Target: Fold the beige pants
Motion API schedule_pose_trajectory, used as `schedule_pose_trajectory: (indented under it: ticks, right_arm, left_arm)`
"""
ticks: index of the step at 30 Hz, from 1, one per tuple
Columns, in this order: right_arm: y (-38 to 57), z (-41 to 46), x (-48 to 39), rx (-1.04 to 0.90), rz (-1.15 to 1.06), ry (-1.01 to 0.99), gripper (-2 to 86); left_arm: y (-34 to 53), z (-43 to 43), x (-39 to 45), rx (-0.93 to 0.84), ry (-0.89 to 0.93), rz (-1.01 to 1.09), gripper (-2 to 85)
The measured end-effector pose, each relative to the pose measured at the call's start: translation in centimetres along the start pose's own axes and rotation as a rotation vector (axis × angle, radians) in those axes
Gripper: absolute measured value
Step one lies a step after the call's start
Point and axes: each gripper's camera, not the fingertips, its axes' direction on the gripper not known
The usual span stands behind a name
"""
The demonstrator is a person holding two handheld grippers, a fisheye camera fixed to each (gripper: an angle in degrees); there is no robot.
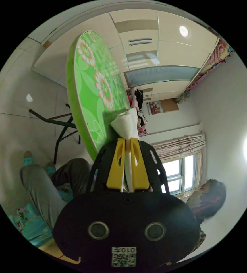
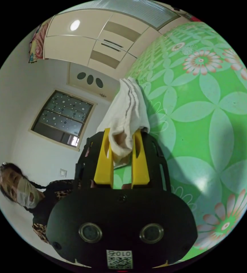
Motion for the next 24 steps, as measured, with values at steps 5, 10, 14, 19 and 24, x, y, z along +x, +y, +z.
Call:
schedule_pose_trajectory:
  ticks: [5,10,14,19,24]
  right_arm:
    - [1.0,-0.1,-2.6,0.008,0.004,0.010,10.3]
    - [2.4,-0.4,-5.7,0.003,0.011,0.007,9.9]
    - [3.6,-0.8,-8.0,0.002,0.018,0.007,9.5]
    - [6.4,-1.8,-12.4,0.019,0.017,0.029,7.9]
    - [12.2,-5.5,-17.5,0.115,-0.050,-0.052,6.8]
  left_arm:
    - [-0.3,-1.6,-3.2,-0.047,0.018,0.018,1.9]
    - [-0.2,-3.1,-6.7,-0.081,0.047,0.005,1.8]
    - [0.6,-4.5,-10.0,-0.068,0.064,0.030,1.5]
    - [2.0,-6.1,-13.4,-0.042,0.034,0.018,1.2]
    - [3.6,-6.7,-13.1,-0.018,-0.052,0.091,1.1]
